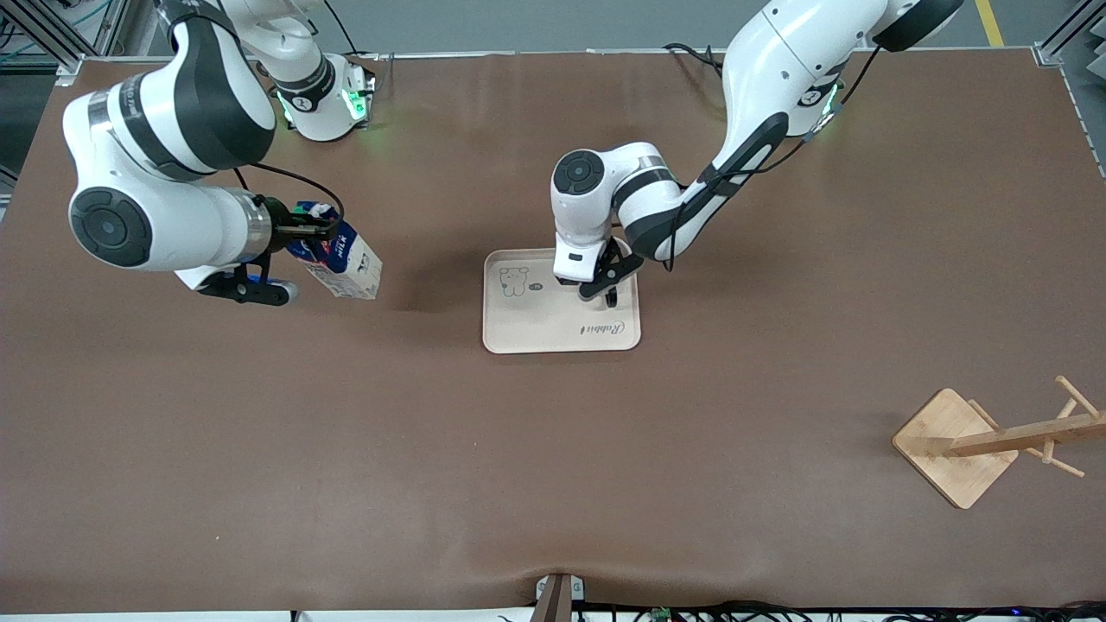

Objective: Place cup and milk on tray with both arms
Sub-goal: 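Lower the mug onto the tray while the right gripper lifts the carton, then open the left gripper and raise it off the mug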

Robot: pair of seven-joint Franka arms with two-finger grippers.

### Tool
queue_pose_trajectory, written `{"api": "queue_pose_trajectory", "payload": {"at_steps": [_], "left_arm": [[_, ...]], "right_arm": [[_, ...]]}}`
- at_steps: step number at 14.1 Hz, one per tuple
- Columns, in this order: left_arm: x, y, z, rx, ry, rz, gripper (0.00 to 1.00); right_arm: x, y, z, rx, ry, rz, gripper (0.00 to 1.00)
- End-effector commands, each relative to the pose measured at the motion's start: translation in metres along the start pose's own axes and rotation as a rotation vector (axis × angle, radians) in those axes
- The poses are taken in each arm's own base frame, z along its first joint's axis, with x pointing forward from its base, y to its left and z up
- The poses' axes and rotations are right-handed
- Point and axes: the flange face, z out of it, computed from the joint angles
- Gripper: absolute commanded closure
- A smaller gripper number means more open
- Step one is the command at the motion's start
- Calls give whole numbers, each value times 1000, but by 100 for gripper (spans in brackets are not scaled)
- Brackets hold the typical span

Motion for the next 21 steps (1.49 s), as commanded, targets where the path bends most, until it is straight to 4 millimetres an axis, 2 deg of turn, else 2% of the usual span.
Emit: {"api": "queue_pose_trajectory", "payload": {"at_steps": [1, 3, 5, 7, 9, 11, 13, 15, 18, 19, 21], "left_arm": [[11, 1, -10, -24, 41, -43, 0], [19, 3, -34, -45, 71, -56, 0], [34, 8, -72, -66, 115, -80, 0], [64, 7, -112, -60, 160, -118, 0], [90, 2, -141, -48, 188, -115, 0], [121, -8, -162, -16, 194, -105, 0], [158, -22, -193, -1, 169, -93, 0], [198, -41, -218, 18, 150, -69, 0], [251, -74, -242, 36, 151, -32, 0], [273, -86, -251, 21, 141, -27, 0], [308, -113, -267, 5, 130, -19, 0]], "right_arm": [[-5, -20, -4, -2, -2, 9, 100], [-7, -32, 0, -10, -4, 47, 100], [-10, -58, 8, -7, -10, 46, 100], [-9, -84, 12, 7, -10, 78, 100], [-7, -122, 24, -3, 11, 123, 100], [-1, -150, 35, -4, 20, 152, 100], [0, -180, 51, 33, 15, 123, 100], [4, -213, 81, 42, 11, 104, 100], [10, -262, 114, 18, 14, 90, 100], [9, -274, 121, 14, 17, 75, 100], [7, -282, 131, 0, 15, 57, 100]]}}
